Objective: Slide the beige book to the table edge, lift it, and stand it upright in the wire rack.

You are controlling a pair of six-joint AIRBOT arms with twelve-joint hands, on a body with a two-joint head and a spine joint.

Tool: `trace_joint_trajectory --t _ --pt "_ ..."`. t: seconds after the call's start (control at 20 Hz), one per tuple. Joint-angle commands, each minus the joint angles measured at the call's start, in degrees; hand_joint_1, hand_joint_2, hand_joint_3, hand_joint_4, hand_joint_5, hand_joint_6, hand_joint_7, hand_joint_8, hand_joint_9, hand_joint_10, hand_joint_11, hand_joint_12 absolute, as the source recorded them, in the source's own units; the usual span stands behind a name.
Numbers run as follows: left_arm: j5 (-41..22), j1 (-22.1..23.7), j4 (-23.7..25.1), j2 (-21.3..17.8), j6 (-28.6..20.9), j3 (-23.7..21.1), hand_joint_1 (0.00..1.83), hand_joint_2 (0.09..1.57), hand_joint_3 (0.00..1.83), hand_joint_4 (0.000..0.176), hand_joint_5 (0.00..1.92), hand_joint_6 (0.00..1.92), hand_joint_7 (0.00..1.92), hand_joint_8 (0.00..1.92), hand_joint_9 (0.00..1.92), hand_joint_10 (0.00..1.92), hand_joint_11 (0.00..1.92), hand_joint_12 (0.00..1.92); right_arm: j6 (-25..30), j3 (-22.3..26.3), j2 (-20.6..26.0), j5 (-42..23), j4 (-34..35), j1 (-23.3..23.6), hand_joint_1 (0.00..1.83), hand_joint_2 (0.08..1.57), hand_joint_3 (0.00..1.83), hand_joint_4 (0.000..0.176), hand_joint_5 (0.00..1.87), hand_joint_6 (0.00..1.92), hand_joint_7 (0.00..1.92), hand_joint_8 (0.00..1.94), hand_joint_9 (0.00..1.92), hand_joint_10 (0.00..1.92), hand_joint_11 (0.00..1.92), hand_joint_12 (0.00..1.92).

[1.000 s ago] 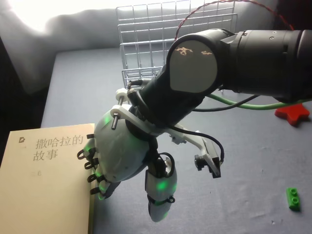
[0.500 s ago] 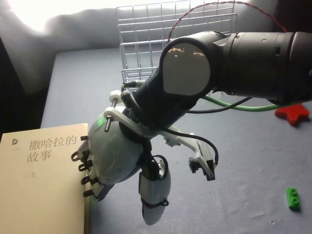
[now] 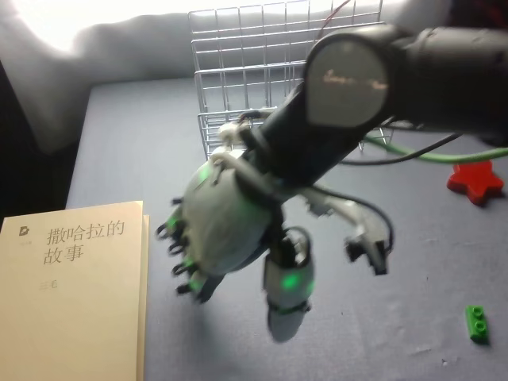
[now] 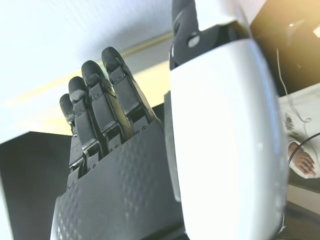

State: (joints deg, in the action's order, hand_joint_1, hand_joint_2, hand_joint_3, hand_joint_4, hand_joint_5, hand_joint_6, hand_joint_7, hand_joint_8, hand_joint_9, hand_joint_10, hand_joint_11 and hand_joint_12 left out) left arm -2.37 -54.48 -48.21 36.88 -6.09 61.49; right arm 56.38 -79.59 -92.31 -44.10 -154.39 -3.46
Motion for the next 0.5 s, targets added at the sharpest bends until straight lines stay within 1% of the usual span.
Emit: trace_joint_trajectory --t 0.0,0.15,0.2,0.3,0.35,0.45 --pt "-3.8 0.1 -0.4 -0.1 -0.2 0.5 1.30 1.16 0.00 0.000 0.12 0.00 0.07 0.00 0.06 0.00 0.00 0.16 0.2 0.6 0.8 2.2 1.5 0.8 0.20 1.00 0.00 0.000 0.29 0.00 0.29 0.00 0.29 0.00 0.00 0.65" --pt "-4.9 0.1 -0.4 0.8 -0.2 0.8 1.28 1.17 0.00 0.000 0.11 0.00 0.07 0.00 0.07 0.00 0.00 0.15 1.0 2.7 5.2 2.7 1.5 1.6 0.19 1.00 0.00 0.000 0.29 0.00 0.28 0.00 0.28 0.00 0.00 0.62" --pt "-5.1 0.1 -0.4 1.0 -0.2 0.8 1.29 1.16 0.00 0.000 0.10 0.00 0.06 0.00 0.06 0.00 0.00 0.13 1.3 3.3 6.4 2.7 1.5 1.8 0.20 0.99 0.00 0.000 0.30 0.00 0.30 0.00 0.29 0.00 0.00 0.64" --pt "-5.4 0.1 -0.4 1.6 -0.2 1.1 1.30 1.15 0.00 0.000 0.12 0.00 0.08 0.00 0.08 0.00 0.00 0.18 1.3 4.6 9.4 2.7 3.2 2.2 0.21 1.00 0.00 0.000 0.30 0.00 0.29 0.00 0.29 0.00 0.00 0.64" --pt "-5.5 0.1 -0.4 1.8 -0.2 1.2 1.27 1.16 0.00 0.000 0.10 0.00 0.06 0.00 0.07 0.00 0.00 0.18 1.3 5.0 10.1 2.7 3.4 2.3 0.21 0.99 0.00 0.000 0.31 0.00 0.32 0.00 0.32 0.00 0.00 0.70" --pt "-5.9 0.0 -0.4 2.6 -0.2 1.5 1.22 1.18 0.00 0.000 0.07 0.00 0.05 0.00 0.05 0.00 0.00 0.14 1.3 6.9 13.3 2.4 3.2 3.1 0.20 0.99 0.00 0.000 0.32 0.00 0.32 0.00 0.32 0.00 0.00 0.72"
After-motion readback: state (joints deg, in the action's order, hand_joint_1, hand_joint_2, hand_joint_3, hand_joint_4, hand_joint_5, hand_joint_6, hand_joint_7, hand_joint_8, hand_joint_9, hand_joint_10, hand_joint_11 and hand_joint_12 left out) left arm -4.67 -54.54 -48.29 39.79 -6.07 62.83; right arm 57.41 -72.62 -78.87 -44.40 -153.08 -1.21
